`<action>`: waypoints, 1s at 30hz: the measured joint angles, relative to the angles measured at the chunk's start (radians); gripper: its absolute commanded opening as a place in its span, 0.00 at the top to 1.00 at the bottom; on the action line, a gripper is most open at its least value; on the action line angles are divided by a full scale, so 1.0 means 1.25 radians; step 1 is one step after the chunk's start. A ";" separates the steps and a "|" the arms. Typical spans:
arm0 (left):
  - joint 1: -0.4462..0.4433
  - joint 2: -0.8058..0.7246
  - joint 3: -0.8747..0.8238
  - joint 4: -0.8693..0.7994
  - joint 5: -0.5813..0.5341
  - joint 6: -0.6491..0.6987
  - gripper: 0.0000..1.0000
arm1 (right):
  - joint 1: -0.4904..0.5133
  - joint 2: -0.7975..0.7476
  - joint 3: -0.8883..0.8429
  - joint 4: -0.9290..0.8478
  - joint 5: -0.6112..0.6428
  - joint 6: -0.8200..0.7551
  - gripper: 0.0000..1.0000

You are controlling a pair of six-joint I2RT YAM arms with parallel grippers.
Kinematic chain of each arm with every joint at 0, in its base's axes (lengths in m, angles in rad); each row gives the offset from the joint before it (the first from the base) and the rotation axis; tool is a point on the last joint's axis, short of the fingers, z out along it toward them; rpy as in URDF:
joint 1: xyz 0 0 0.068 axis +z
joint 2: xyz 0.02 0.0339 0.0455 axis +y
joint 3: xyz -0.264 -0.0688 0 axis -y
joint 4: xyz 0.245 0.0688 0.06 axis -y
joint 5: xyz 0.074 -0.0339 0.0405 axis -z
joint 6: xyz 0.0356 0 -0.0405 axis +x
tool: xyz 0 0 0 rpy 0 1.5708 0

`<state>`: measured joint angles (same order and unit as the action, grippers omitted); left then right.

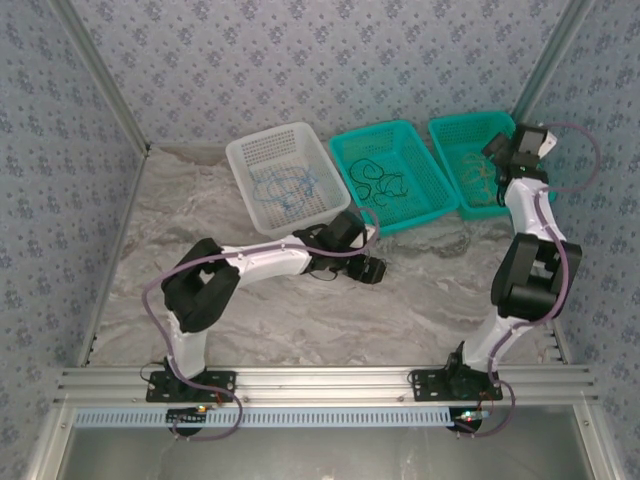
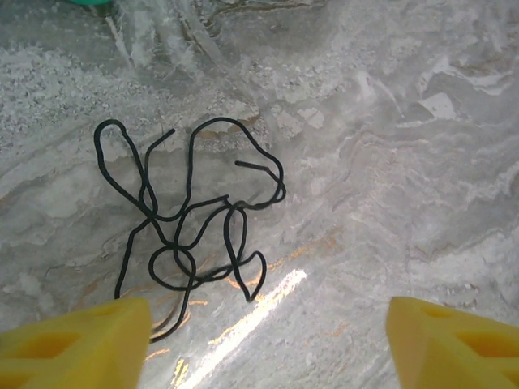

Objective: Untangle the cables

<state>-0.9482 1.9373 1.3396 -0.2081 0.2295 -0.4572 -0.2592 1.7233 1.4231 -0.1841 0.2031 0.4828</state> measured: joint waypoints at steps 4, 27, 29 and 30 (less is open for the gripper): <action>-0.002 0.028 0.023 -0.019 -0.019 -0.008 0.46 | 0.027 -0.147 -0.121 -0.022 -0.009 0.034 0.00; -0.002 0.137 0.167 -0.116 -0.037 0.008 1.00 | 0.082 -0.535 -0.487 -0.070 -0.070 0.129 0.00; -0.002 0.138 0.171 -0.125 -0.038 0.002 1.00 | 0.084 -0.551 -0.501 -0.078 -0.076 0.131 0.00; -0.002 0.138 0.172 -0.129 -0.041 0.003 1.00 | 0.084 -0.559 -0.510 -0.079 -0.077 0.132 0.00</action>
<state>-0.9504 2.1101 1.5551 -0.3698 0.1783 -0.4538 -0.1543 1.0241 0.7856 -0.2832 0.1066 0.6479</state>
